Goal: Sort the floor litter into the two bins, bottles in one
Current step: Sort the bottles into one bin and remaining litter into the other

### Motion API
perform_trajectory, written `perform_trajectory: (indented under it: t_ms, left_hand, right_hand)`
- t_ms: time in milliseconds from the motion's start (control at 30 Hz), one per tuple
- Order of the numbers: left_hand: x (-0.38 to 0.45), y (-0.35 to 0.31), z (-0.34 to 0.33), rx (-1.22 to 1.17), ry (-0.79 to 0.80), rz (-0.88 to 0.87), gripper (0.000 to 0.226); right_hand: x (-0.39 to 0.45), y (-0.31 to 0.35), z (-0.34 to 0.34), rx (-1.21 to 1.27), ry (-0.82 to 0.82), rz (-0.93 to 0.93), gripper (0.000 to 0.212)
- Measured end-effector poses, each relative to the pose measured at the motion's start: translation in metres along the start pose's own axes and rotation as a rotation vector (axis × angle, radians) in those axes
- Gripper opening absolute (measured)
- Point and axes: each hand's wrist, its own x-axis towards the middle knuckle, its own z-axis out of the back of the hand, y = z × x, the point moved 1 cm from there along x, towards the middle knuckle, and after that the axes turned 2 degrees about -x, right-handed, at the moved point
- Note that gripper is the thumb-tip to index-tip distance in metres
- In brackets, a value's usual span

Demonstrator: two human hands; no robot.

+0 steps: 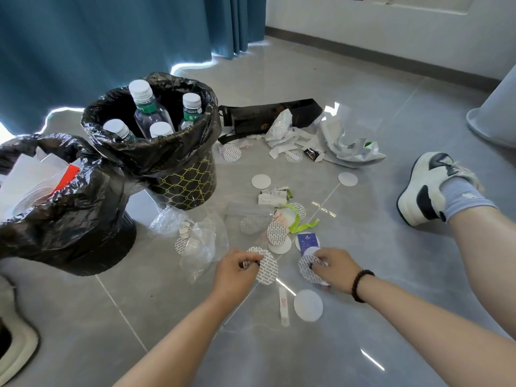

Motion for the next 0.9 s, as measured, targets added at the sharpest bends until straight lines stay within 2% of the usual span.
perform_trajectory:
  t_ms: [33,100,167,233,300,367,467,600,767,900]
  left_hand:
    - [0.000,0.000,0.000,-0.002,0.002,-0.001,0.037]
    - [0.000,0.001,0.000,0.015,0.010,0.008,0.033]
    - [0.000,0.003,0.001,0.044,0.017,0.016,0.032]
    - [0.000,0.005,0.002,0.063,0.026,0.021,0.031]
    - [0.001,0.006,0.004,0.074,0.043,0.023,0.027]
    - [0.003,0.007,0.006,0.085,0.059,0.024,0.024]
    - [0.006,0.009,0.008,0.056,0.051,0.030,0.026]
    - [0.006,0.012,0.007,0.010,0.027,0.055,0.031]
    - [0.002,0.014,0.003,-0.008,0.015,0.068,0.037]
    - [0.000,0.014,0.002,-0.002,0.021,0.058,0.039]
  right_hand:
    - [0.002,0.003,0.003,0.081,-0.007,-0.008,0.019]
    - [0.004,0.010,0.007,0.006,-0.023,0.057,0.022]
    - [-0.003,0.018,0.006,-0.243,-0.045,0.194,0.023]
    - [-0.016,0.020,-0.003,-0.538,-0.080,0.423,0.013]
    - [-0.037,0.017,-0.020,-0.760,0.037,0.565,0.023]
    - [-0.050,0.004,-0.034,-0.836,0.104,0.651,0.028]
    - [-0.058,0.000,-0.040,-0.866,0.092,0.681,0.043]
    - [-0.058,0.014,-0.040,-0.878,0.160,0.619,0.033]
    - [-0.057,0.018,-0.046,-0.928,0.236,0.613,0.033]
    - [-0.053,0.018,-0.045,-0.951,0.191,0.608,0.035]
